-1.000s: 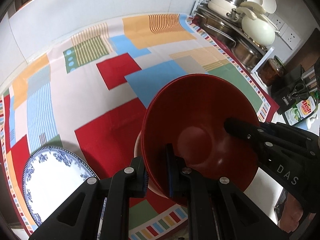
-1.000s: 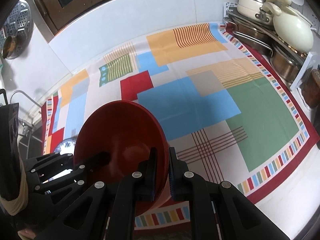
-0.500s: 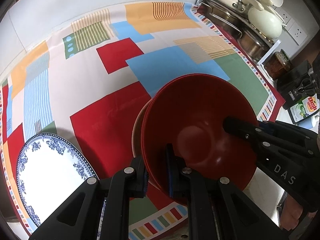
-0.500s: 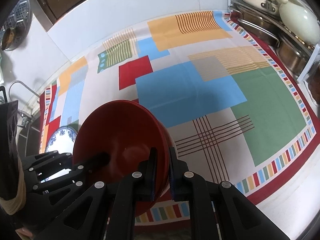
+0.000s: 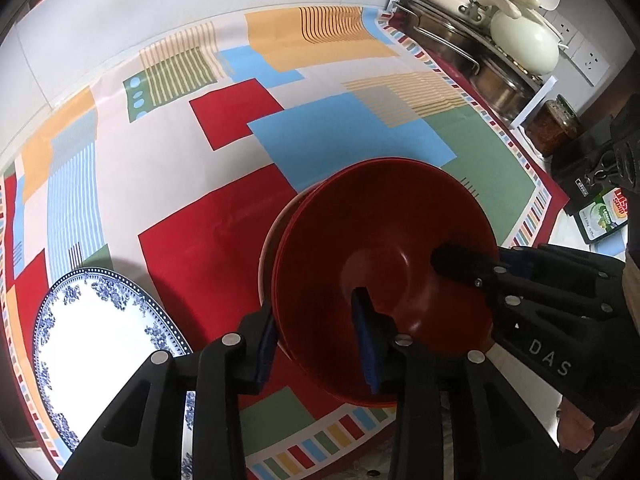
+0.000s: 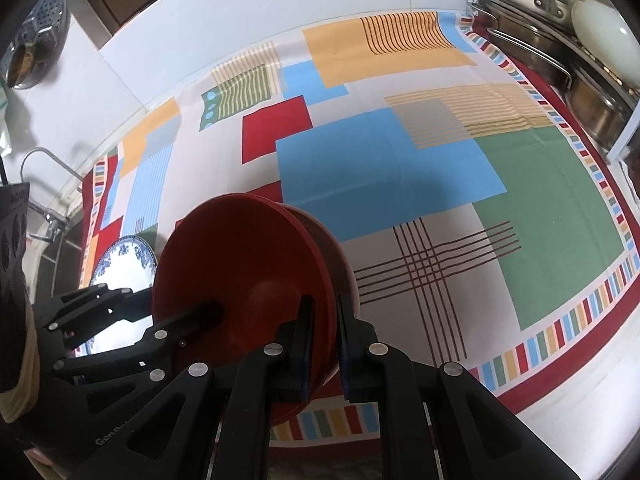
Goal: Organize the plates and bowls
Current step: 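Lift the red bowl and carry it toward the nested bowls, then lower the red bowl into the pink bowl and open both grippers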
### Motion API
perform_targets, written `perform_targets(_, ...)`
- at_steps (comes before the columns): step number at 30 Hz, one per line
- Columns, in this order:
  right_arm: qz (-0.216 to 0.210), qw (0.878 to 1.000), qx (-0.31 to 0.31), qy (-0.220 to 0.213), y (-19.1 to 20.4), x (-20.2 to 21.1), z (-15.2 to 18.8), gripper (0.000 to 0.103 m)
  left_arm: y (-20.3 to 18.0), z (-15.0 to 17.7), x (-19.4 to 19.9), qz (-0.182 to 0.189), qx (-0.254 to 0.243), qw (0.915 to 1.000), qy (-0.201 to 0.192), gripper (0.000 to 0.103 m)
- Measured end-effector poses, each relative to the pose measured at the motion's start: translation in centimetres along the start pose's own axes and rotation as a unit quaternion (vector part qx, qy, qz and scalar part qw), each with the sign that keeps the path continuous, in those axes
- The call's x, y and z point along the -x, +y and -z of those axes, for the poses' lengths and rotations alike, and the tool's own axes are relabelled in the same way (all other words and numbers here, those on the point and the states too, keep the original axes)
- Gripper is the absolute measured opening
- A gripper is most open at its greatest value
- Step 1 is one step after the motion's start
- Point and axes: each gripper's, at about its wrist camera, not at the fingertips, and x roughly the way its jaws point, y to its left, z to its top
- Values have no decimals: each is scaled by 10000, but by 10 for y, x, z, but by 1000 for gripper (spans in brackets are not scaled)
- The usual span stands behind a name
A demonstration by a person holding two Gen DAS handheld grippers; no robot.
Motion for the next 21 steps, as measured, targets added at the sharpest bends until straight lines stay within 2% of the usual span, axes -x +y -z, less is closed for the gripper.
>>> perform_targets(5,-54,9999,70,59,0,1,2,16,0,-1,4,107,18,9999,-21,41)
perform_targets(9,-82,9999,108,28,0,2,2,18,1,-2,12,-179,6,9996,-233,51)
perform_targets(11,-35,9997,215,-65,2,6,2,27,3,-3,17,-250,9,9991,-334,53)
perform_targets(12,71,9996,253,-125,4,9,2,34,5,-3,19,-249,25,9991,-353,53)
perform_targets(13,185,9992,290,-204,5,11,2,37,6,-4,19,-252,51,9990,-355,53)
perform_targets(16,416,9976,394,-391,7,19,0,37,9,-4,22,-234,71,9990,-372,53)
perform_targets(21,342,9976,356,-477,8,28,-3,37,7,-5,29,-200,47,9988,-440,55)
